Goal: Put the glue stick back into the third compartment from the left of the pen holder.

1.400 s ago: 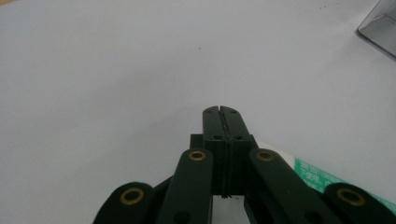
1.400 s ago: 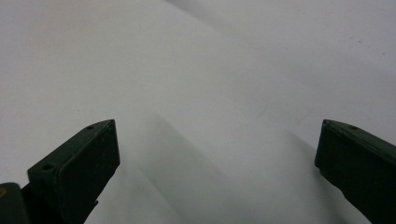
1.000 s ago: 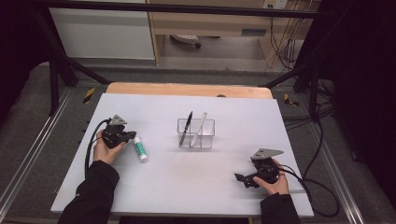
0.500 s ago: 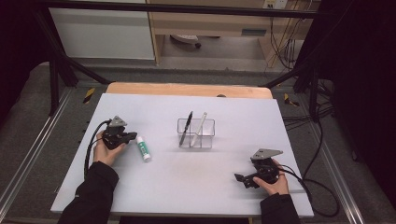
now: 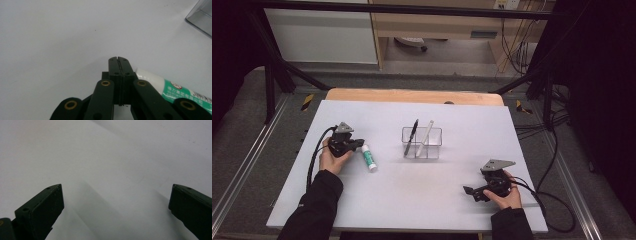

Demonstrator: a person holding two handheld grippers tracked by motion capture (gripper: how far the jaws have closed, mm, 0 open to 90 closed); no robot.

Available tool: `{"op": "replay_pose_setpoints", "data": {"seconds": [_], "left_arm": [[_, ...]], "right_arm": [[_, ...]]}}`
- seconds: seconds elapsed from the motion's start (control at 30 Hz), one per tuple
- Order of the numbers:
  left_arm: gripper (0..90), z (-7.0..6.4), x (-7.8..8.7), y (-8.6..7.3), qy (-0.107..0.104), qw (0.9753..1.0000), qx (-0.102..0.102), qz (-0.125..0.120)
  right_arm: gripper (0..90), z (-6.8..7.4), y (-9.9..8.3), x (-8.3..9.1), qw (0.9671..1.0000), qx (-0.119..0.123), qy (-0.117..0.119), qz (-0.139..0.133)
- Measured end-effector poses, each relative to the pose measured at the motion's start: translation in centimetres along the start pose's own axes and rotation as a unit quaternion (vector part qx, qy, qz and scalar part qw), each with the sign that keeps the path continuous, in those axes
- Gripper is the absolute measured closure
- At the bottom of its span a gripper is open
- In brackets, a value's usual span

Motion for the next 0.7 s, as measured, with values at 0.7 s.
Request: {"op": "replay_pose_setpoints", "data": {"seconds": [0.7], "left_arm": [[89.3,-0.81,0.16,-0.12,-0.017,0.9992,-0.034,0.015]], "right_arm": [[0.5,0.01,0.04,0.02,1.0,0.0,0.001,-0.002]]}}
Point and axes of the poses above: each handheld gripper's, and its own axes: x roughly backward along the jaws, y roughly out of its top, z roughly to its left, the point moved 4 cm from there along -x, roughly forward along the jaws, and after that the axes turned 6 degrees about -z, right-handed, at the moved point
